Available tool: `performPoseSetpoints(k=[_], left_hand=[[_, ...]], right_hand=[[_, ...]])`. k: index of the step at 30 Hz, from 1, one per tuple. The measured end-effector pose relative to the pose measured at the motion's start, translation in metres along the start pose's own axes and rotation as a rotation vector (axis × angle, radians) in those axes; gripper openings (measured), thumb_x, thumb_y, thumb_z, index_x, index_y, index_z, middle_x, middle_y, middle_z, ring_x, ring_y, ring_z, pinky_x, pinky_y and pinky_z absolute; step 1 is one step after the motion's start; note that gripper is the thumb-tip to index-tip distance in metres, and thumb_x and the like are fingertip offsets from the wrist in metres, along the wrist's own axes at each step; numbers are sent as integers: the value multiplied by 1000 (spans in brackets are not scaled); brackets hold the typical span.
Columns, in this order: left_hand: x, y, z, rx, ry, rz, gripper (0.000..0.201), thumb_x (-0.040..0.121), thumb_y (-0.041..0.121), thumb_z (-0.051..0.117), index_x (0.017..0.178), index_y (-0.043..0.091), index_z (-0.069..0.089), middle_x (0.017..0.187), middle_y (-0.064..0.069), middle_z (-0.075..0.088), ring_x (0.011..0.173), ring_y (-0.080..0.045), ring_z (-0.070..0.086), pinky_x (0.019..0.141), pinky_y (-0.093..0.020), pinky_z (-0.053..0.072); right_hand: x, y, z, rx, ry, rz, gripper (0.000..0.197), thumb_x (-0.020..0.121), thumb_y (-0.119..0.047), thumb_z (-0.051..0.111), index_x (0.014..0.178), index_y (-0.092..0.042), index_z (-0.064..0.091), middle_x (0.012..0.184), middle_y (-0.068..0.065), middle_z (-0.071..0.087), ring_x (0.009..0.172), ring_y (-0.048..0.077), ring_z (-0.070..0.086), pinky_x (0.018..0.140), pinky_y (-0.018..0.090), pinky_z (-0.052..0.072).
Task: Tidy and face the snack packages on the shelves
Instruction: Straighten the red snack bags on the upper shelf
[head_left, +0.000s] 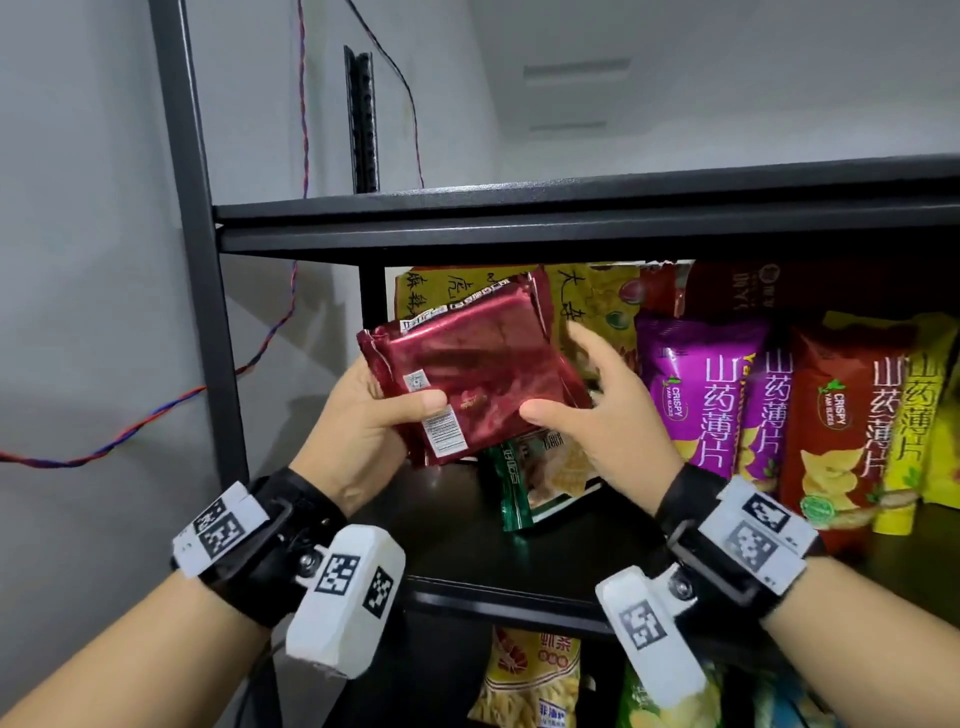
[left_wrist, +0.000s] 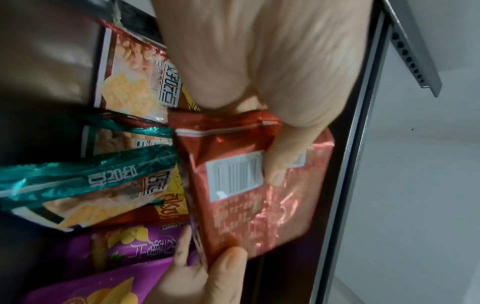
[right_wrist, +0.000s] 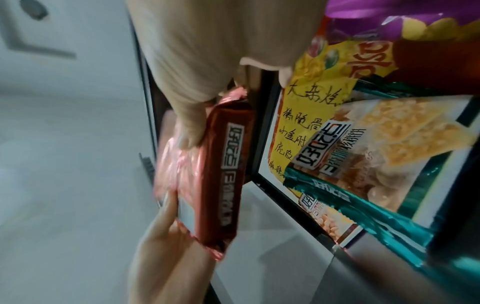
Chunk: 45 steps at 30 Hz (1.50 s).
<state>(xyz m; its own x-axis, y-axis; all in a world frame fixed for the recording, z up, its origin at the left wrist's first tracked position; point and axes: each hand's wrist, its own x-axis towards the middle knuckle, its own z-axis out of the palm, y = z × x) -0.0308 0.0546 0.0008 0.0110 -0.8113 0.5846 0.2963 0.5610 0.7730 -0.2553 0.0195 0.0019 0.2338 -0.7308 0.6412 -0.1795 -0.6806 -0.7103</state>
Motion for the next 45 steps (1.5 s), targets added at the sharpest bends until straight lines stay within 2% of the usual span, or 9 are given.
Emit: performPoseSetpoints(k=[5,9,14,18,21,26,30,38,45], left_hand=[[3,-5,-4,-9,-39,81,69,73,-12,65,139,-10,44,131,-30,58,122,-42,59,104,-50,49],[2,-12,-5,53,56,107,63,71,-9,74,131,2,54,123,-21,67,114,-34,65,97,-43,54],[2,-16,4,460,419,3,44,76,15,86,104,14,52,106,-12,68,94,-24,68,88,-47,57],[-14,-14,22,282,104,-70,70,63,40,85,122,19,52,104,10,73,98,-7,71,83,-41,55],[-16,-14,26,123,44,48,92,60,25,84,140,16,39,131,-9,64,120,-26,65,94,-50,55],[-14,-15,18,49,91,158,68,73,16,78,136,9,52,130,-15,66,123,-33,62,97,-49,54],[-6,-16,5,-23,308,142,41,86,6,66,126,2,63,99,-7,76,85,-19,74,72,-31,60],[4,-4,-38,317,394,-39,17,103,14,54,111,19,68,110,-20,74,96,-33,69,86,-57,56],[16,-22,-70,582,446,-213,26,101,14,58,120,8,42,89,-7,65,52,-7,61,45,-23,47]], right_hand=[[6,5,2,241,-69,5,32,77,0,80,105,-7,68,96,7,77,84,26,75,59,31,61],[5,3,4,212,-74,-21,32,75,-2,83,102,-6,66,91,9,77,77,28,75,53,33,60],[2,0,17,33,104,-99,27,72,-9,86,86,-14,63,77,-1,74,69,13,72,65,28,59],[-8,-4,28,-66,83,-202,45,76,-7,81,109,-36,69,93,-26,71,90,-13,64,74,3,46],[-14,-2,31,-87,-52,-235,68,80,4,76,133,-34,59,139,-22,52,122,-24,41,99,1,35],[-19,-4,35,-49,-237,-178,69,84,-4,75,137,-41,50,157,-23,29,134,-21,29,101,2,34],[-16,-7,35,0,-273,-160,41,92,-9,67,131,-24,64,151,-16,42,135,-8,39,108,14,38],[25,4,7,-305,59,13,46,90,-15,70,134,-15,59,140,-1,56,132,14,47,112,27,33],[55,13,22,-545,-220,58,72,82,-34,79,144,-20,46,151,1,46,140,21,40,117,37,29]])
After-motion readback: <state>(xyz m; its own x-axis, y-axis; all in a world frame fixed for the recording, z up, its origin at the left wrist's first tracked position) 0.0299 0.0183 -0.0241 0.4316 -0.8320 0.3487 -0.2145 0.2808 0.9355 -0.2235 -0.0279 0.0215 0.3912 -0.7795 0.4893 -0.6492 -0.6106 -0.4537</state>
